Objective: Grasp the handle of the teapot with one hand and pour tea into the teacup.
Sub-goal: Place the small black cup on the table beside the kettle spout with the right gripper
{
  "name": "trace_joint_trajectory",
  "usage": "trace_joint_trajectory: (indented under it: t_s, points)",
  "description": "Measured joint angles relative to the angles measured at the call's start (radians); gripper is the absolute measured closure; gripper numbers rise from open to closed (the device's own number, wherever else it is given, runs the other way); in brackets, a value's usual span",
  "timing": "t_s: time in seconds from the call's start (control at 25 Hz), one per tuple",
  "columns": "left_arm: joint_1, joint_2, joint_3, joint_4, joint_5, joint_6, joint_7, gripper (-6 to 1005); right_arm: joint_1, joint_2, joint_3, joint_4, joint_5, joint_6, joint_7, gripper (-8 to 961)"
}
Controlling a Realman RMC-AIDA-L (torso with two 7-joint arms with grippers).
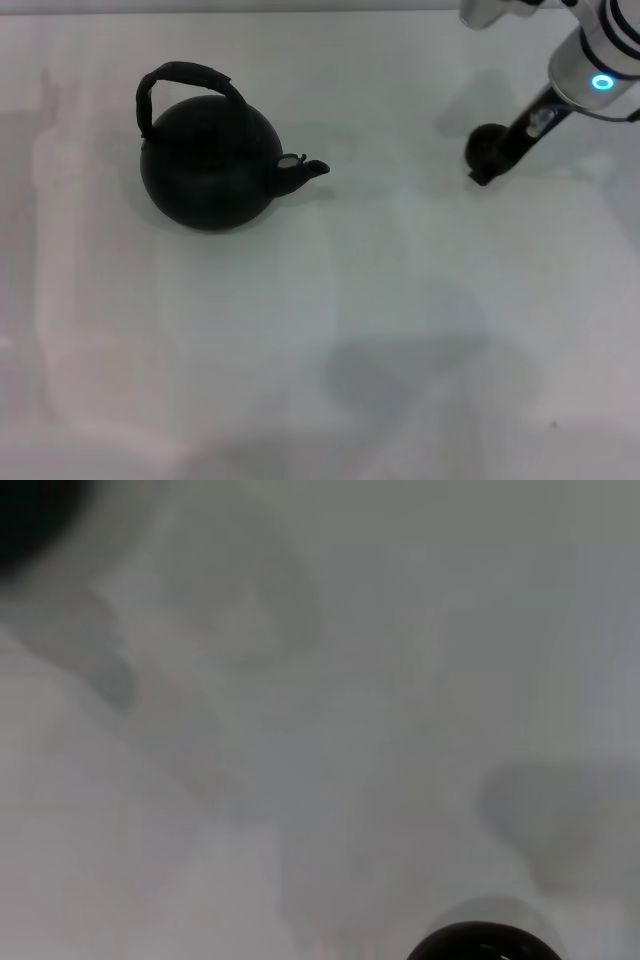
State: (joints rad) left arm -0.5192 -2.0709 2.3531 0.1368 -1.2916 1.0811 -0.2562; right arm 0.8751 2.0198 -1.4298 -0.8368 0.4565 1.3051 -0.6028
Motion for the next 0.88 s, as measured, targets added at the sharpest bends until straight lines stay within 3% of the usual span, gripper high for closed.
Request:
trace_joint_trajectory:
  t_s: [0.12,0.48,0.88]
  points:
    - [-0.002,0.000,0.000,0.000,0.000,0.000,0.000,111,0.002,0.002,-0.040,-0.047,0.061,0.019,-0.018,225]
    - [-0.006,0.000,0.000,0.000,0.000,0.001,0.000,112,0.037,0.008,-0.338,-0.117,0.191,0.019,0.023,224]
    - [-0.007,0.000,0.000,0.000,0.000,-0.004,0.000,111,0.040,0.008,-0.435,-0.121,0.249,0.010,0.054,223]
